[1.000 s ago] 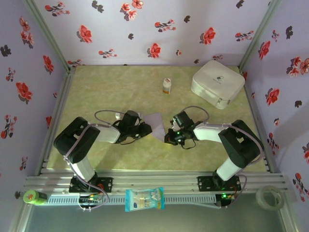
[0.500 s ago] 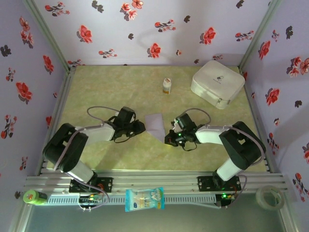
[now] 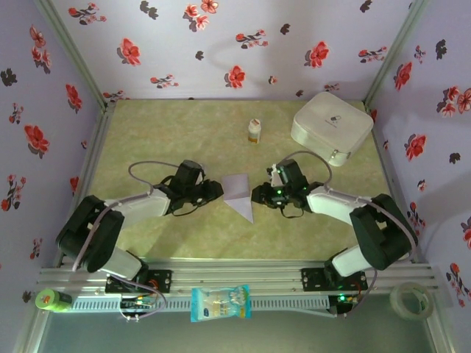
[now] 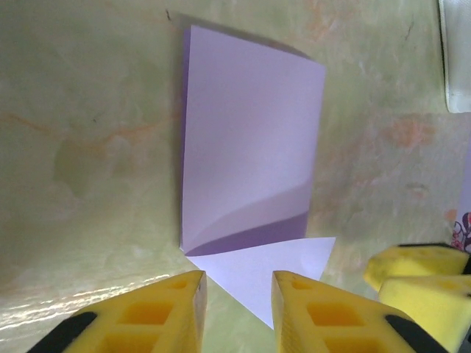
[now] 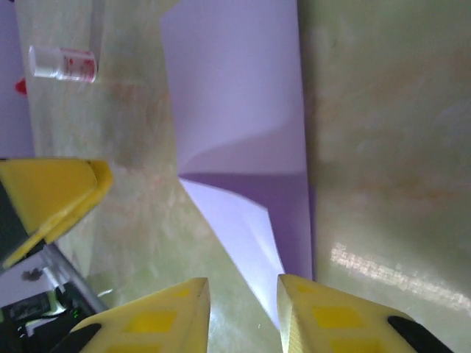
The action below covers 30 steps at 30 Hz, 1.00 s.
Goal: Fold a paper plane with a square sheet of paper (pick it up from the middle)
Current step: Fourth fold the wing at the center of the table.
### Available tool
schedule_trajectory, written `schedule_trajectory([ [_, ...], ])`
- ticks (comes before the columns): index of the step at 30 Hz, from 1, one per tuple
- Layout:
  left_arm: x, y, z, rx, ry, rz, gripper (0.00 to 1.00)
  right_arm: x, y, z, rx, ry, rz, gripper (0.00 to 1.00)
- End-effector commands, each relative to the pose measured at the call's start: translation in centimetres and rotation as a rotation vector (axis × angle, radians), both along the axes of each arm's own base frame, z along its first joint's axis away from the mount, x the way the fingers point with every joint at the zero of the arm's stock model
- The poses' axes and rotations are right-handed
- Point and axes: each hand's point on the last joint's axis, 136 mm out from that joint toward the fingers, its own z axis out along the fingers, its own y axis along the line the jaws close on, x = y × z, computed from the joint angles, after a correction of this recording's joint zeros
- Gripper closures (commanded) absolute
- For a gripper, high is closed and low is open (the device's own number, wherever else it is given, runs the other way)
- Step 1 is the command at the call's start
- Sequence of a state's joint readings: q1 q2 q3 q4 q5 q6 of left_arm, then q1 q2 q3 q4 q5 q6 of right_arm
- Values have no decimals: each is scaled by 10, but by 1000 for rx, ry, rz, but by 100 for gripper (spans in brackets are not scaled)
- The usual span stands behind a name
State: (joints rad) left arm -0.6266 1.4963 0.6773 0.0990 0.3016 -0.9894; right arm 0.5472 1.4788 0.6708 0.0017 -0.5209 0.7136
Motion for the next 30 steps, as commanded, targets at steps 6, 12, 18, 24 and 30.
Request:
schedule_trajectory([
  [6, 5, -14, -8, -88, 64, -2, 70, 11, 7, -19, -51, 40, 37, 68],
  [12, 4, -4, -18, -60, 102, 20, 68, 13, 12, -22, -30, 51, 40, 71],
  [18, 8, 0, -18, -65, 114, 30, 68, 11, 11, -20, -15, 49, 39, 88],
  [24, 15, -5, -13, -118, 115, 10, 66, 11, 8, -14, 28, 40, 22, 95],
  [30, 19, -7, -14, -127, 127, 8, 63, 16, 9, -1, 135, 36, -8, 96],
])
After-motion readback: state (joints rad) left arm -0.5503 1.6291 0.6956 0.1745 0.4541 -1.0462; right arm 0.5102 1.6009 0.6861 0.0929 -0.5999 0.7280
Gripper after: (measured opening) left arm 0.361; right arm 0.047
